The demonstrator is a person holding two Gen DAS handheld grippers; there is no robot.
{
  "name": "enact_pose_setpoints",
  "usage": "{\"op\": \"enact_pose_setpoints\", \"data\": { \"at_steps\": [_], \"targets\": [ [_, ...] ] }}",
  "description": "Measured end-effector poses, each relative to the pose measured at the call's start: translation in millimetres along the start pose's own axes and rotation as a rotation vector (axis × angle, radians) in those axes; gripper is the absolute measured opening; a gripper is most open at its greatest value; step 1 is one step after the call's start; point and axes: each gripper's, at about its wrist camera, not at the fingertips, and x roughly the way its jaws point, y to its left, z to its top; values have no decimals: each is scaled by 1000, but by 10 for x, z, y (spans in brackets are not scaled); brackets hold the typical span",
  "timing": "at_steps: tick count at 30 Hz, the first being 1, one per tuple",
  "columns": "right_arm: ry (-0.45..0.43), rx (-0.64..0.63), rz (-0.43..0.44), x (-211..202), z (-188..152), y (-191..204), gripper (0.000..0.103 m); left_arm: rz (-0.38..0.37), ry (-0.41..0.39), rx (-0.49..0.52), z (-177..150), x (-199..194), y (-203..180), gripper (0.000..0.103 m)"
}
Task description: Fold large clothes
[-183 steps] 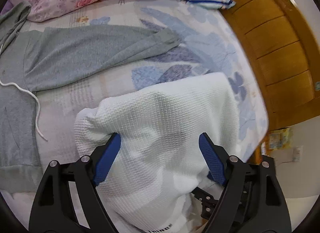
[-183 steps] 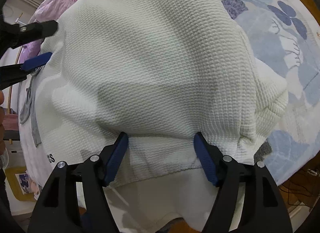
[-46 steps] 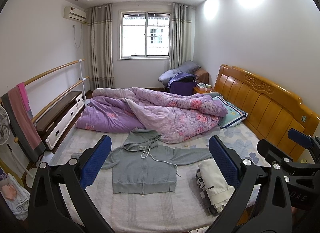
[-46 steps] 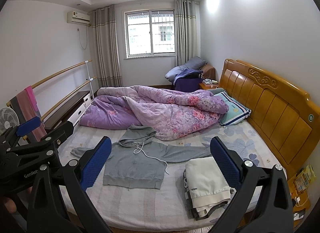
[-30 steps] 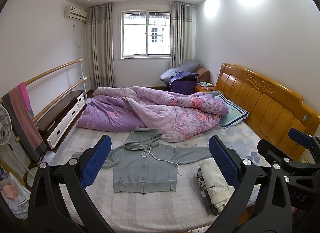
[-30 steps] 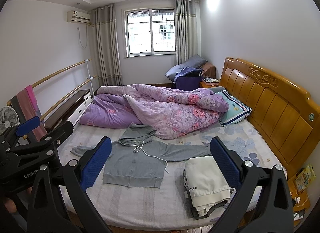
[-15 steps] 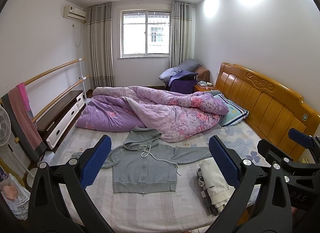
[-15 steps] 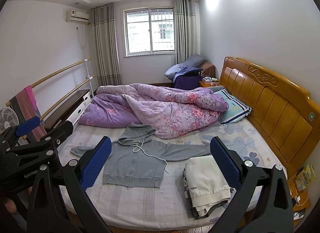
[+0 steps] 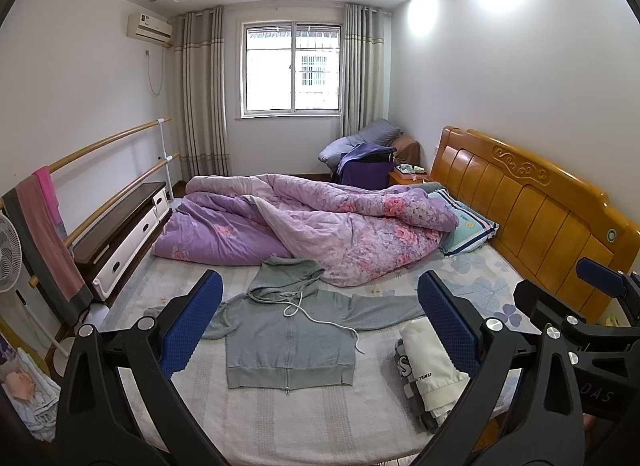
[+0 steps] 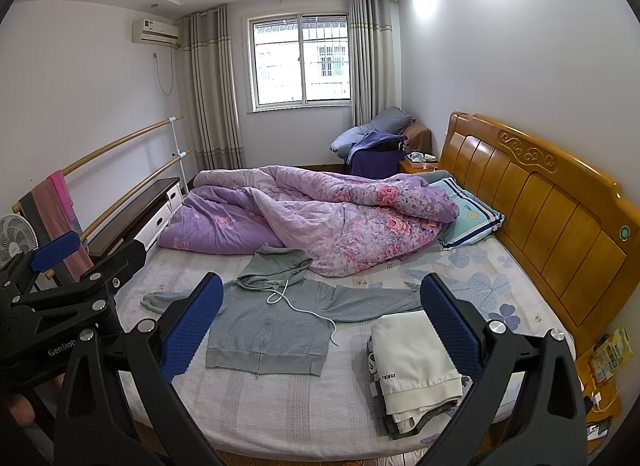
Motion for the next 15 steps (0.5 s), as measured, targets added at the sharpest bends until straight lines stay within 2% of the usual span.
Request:
{"op": "enact_pose_setpoints", "data": {
  "at_steps": [15],
  "targets": [
    [2,-1,3,14,15,-18,95,-2,2,2,4,19,13,98]
  ]
}}
